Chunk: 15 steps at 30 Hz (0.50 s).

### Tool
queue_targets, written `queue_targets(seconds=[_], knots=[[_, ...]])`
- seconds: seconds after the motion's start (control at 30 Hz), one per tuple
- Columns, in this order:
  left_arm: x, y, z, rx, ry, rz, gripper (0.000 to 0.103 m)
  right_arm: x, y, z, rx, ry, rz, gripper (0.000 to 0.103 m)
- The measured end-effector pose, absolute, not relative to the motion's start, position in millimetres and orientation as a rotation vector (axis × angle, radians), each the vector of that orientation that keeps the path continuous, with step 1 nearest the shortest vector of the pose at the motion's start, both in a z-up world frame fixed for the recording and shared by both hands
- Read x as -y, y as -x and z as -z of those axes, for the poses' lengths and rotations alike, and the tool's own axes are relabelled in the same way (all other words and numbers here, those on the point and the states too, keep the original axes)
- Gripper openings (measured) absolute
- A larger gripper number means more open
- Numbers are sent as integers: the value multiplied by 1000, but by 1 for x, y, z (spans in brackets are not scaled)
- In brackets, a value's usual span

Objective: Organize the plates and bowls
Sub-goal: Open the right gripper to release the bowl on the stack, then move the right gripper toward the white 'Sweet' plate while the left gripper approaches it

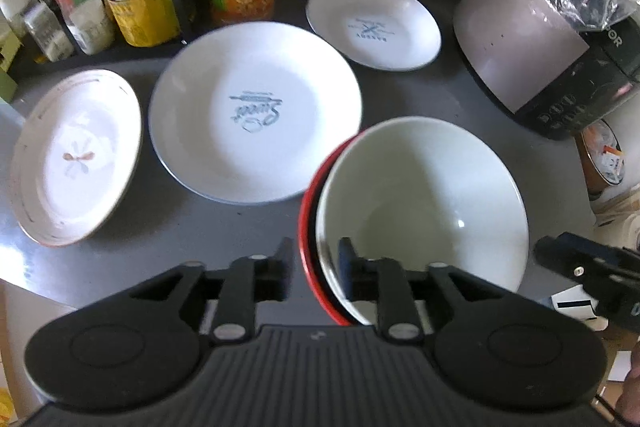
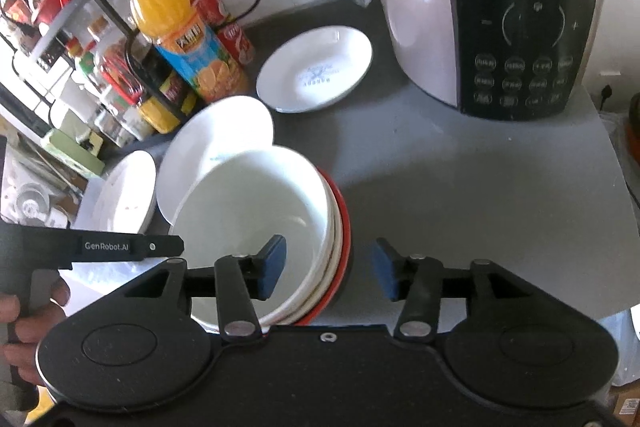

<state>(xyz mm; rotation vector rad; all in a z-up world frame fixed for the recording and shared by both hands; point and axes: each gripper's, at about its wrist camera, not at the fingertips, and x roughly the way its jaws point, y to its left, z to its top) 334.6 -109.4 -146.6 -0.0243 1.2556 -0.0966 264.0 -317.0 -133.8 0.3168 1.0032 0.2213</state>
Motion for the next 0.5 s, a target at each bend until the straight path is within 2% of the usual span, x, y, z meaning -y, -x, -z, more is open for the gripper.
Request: queue_targets(seconds=[0.1,0.17,0.33,0.5], knots=[[105,-335,138,-1232,30,101,51,319,-267,126,-980,-334,-225,56],[103,-336,132,-1217,26,107,56,316,-270,121,-967,-337,-229,62],[88,-341,126,-1190,31,100,58,304,-281,110,-931,-342,-242,71],[66,-355,126,-1176,43,84,59,287,-296,106,-923,-354,-238,71]])
